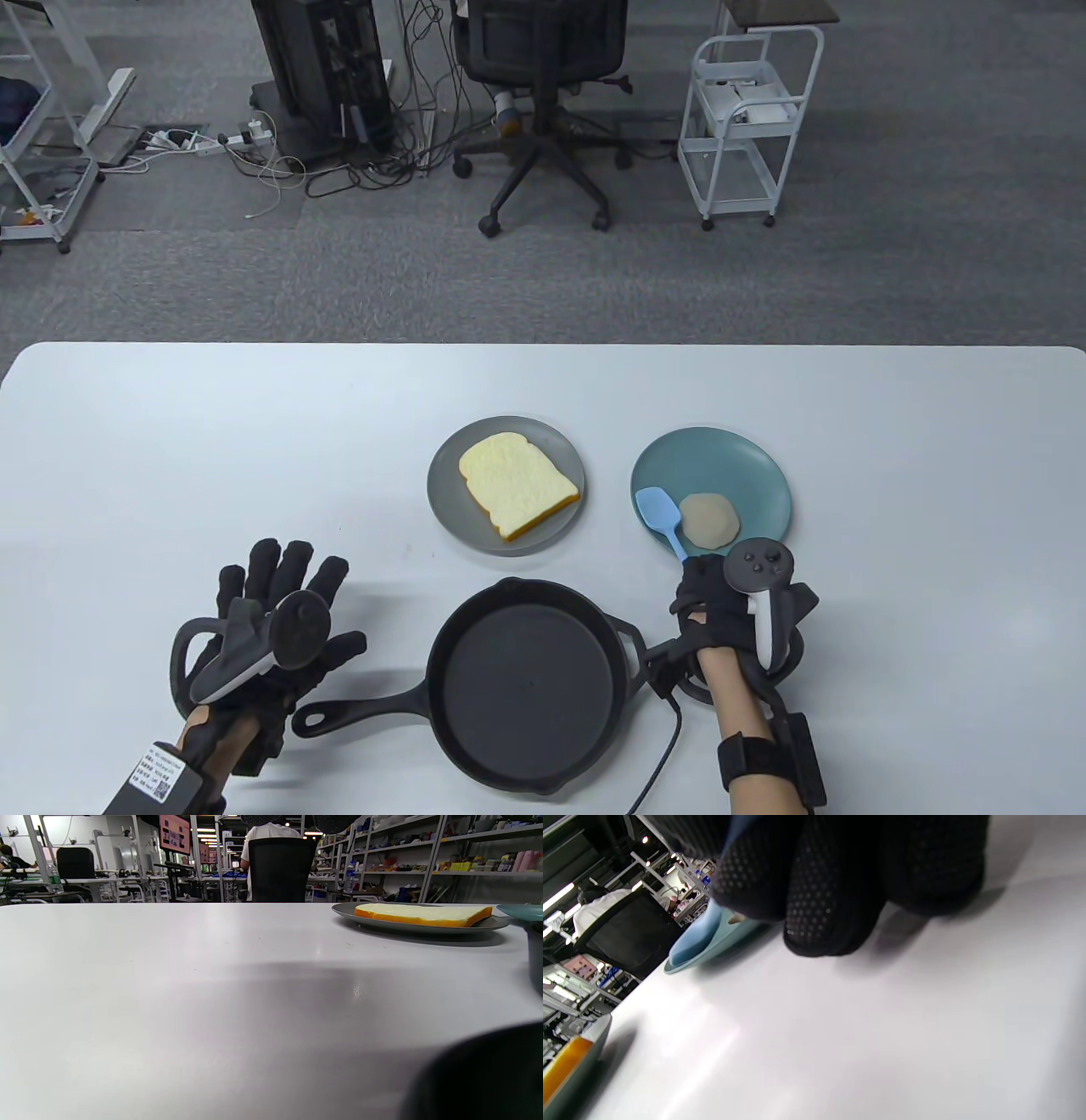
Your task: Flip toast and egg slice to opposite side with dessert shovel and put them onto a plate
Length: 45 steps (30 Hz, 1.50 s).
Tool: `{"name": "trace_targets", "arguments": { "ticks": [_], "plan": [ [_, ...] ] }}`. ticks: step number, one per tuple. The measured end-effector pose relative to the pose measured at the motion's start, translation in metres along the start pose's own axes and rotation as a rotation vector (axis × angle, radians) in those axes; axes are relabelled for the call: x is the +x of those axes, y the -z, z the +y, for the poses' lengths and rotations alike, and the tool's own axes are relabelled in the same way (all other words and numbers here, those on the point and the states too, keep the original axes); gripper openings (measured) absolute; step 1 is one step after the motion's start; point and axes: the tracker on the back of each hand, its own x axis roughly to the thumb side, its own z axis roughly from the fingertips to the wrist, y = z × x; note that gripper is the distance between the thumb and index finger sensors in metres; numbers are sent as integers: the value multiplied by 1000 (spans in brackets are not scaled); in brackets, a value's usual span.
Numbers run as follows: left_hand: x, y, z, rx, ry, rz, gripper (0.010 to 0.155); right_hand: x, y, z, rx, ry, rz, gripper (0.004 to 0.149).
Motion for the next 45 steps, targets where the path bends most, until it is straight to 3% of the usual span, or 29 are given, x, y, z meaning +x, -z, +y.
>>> {"name": "trace_targets", "arguments": {
  "ticks": [5,9,13,18,24,29,33,37,43,45],
  "plan": [
    [3,-1,0,0,3,-9,94,2,-1,1,26,-88,0,61],
    [3,0,0,-5,9,-5,94,10,-13,-7,-4,-304,-37,72],
    [4,-1,0,-2,6,-15,94,11,-26,-13,-6,-393,-94,79],
    [8,-2,0,0,16,-27,94,16,-49,-27,-38,-432,-174,80],
    [10,-3,2,13,8,-37,93,58,-88,-34,-81,-476,-363,77],
    [11,-5,4,23,5,-38,94,108,-99,5,48,-418,-435,70],
    [11,-5,4,29,-4,-43,94,136,-78,47,87,-534,-325,71],
    [10,-5,4,29,-7,-47,94,150,-48,84,60,-541,-188,68],
    [11,-5,4,12,4,-45,94,156,-19,114,112,-579,69,73],
    [11,-5,4,9,5,-45,94,157,-16,116,37,-529,119,71]
  ]
}}
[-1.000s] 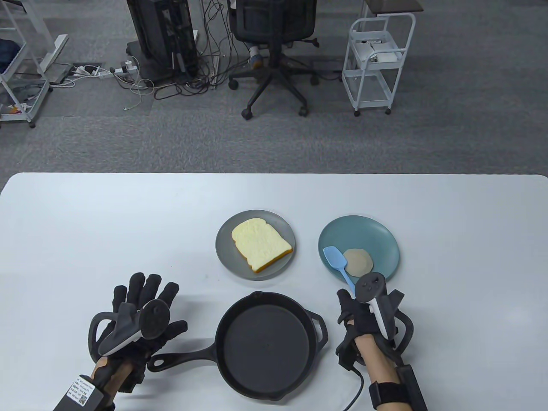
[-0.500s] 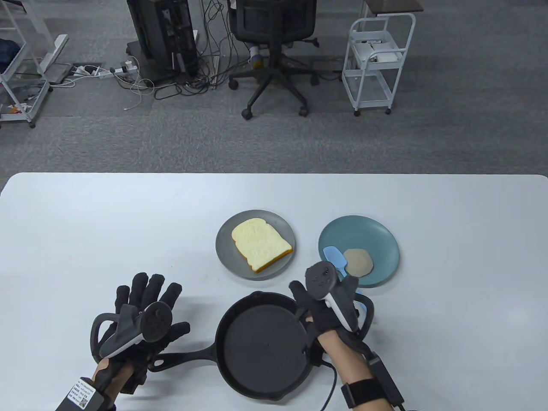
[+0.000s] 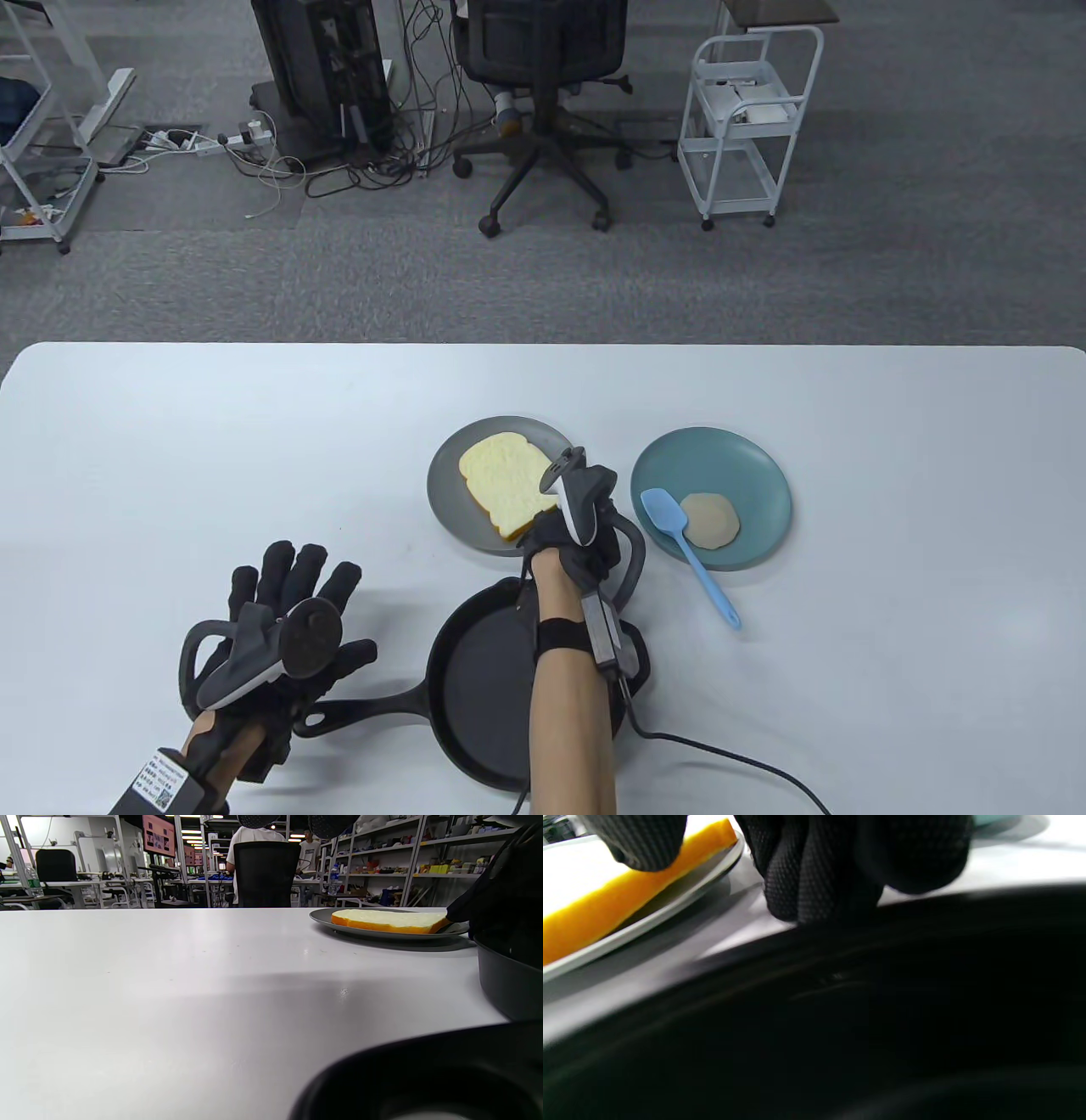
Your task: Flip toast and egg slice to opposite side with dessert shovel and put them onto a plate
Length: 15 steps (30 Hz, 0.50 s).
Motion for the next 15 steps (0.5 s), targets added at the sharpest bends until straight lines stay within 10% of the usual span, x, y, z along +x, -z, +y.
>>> {"name": "trace_targets", "arguments": {
  "ticks": [9,15],
  "plan": [
    [1,2,-3,-14,15,4,94,-1,6,1,-5,135,113,59],
    [1,4,-5,-28,22,6,94,-21,18,4,254,505,158,52]
  ]
}}
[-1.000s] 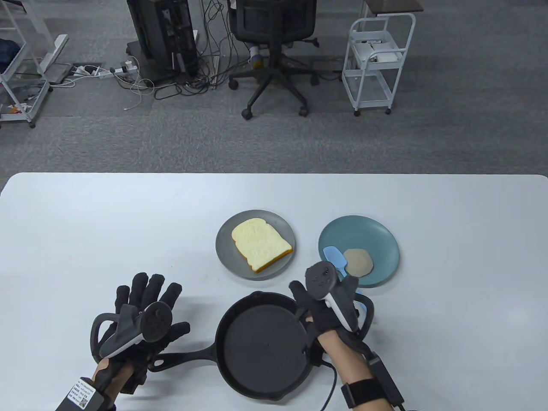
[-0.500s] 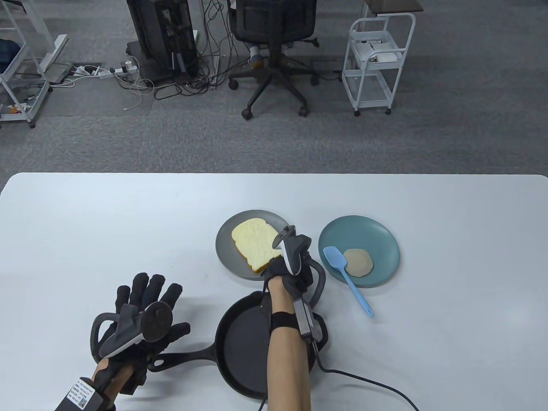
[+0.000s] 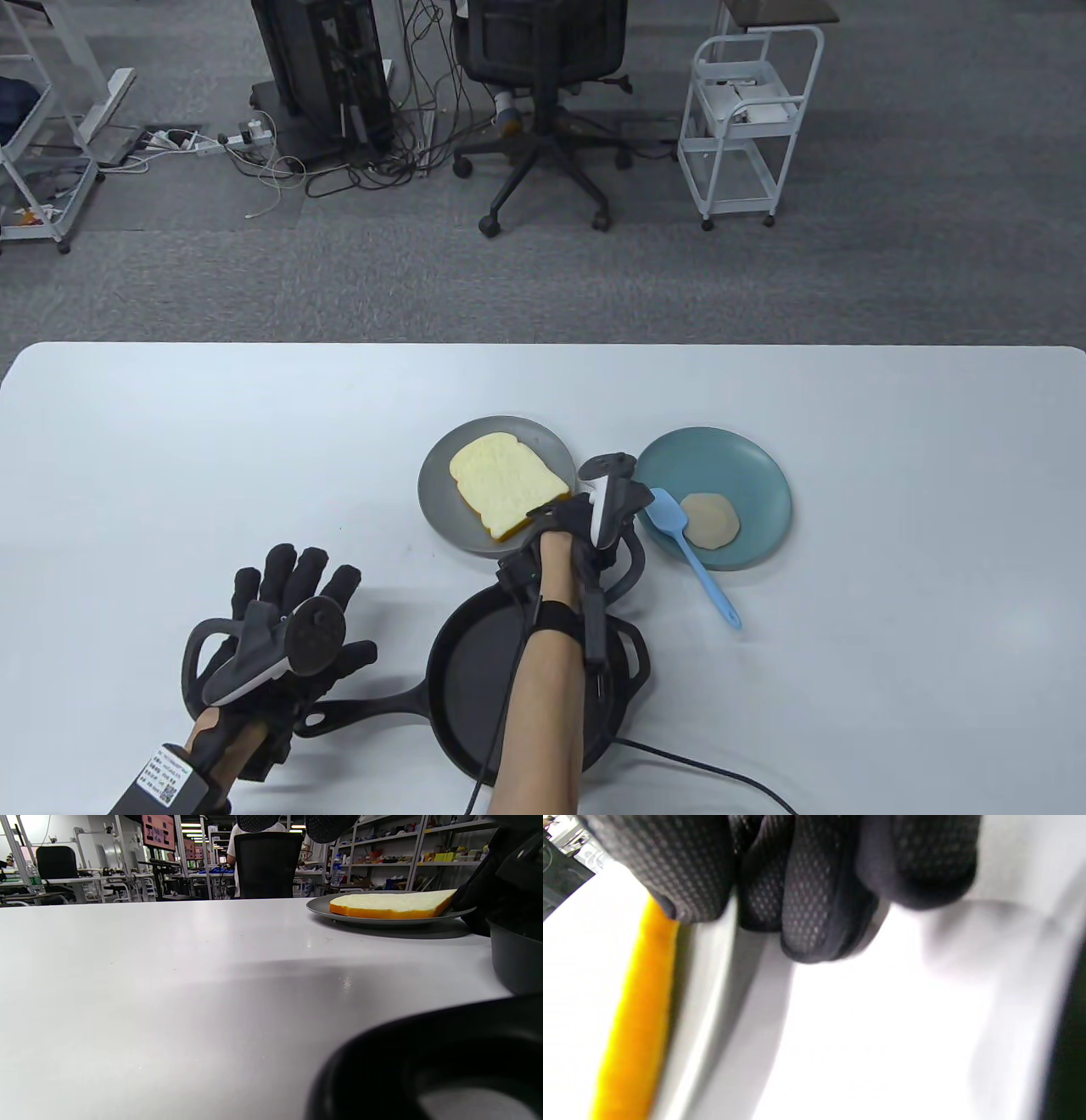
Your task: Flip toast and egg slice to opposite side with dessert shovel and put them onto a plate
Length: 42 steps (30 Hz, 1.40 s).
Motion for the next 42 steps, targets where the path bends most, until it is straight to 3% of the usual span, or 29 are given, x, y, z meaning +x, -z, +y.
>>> {"name": "trace_targets", "arguments": {
  "ticks": [4,10,18,21,26,34,42],
  "plan": [
    [1,0,0,-6,2,1,94,-8,6,-1,118,167,-7,50],
    [0,0,1,-7,-3,6,94,-13,3,-8,190,224,-84,51],
    [-1,0,1,0,-6,10,93,-16,-33,-69,145,205,-352,51],
    [1,0,2,1,-7,2,93,-31,-55,-97,97,140,-469,51],
    [5,3,-2,-12,10,-12,93,-66,-75,-118,73,57,-567,50],
    [11,5,-7,-30,30,-28,93,-115,-78,-101,85,-57,-714,50],
    [8,5,-7,-5,4,-21,93,-132,-87,-94,-7,-129,-884,49]
  ]
}}
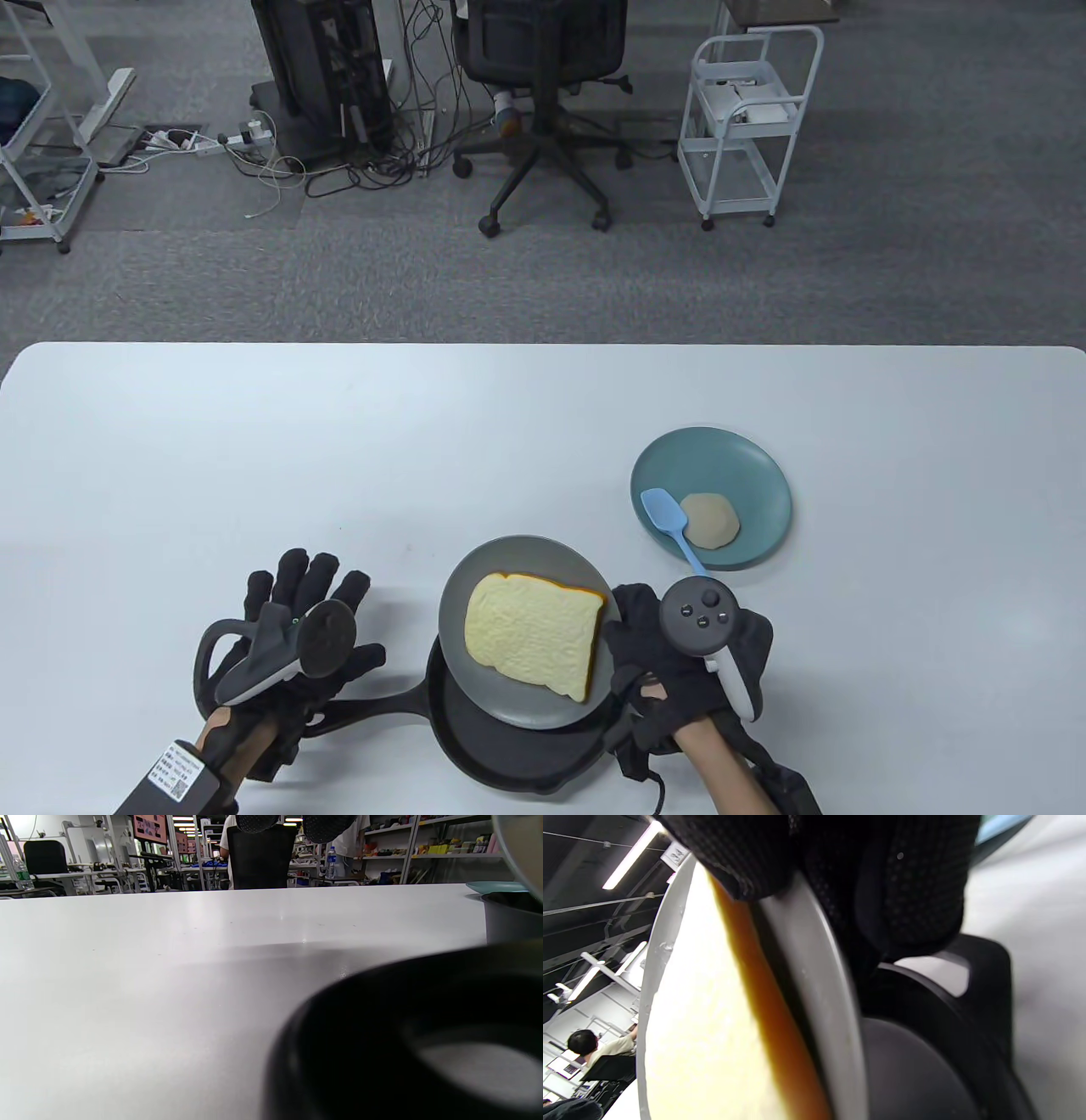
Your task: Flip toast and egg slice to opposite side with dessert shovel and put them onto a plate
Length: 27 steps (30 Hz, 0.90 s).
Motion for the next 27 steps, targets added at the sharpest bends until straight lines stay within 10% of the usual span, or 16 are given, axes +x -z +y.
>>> {"name": "trace_targets", "arguments": {
  "ticks": [27],
  "plan": [
    [6,0,-5,-14,33,-16,94,16,-36,-1,-234,-87,-263,46]
  ]
}}
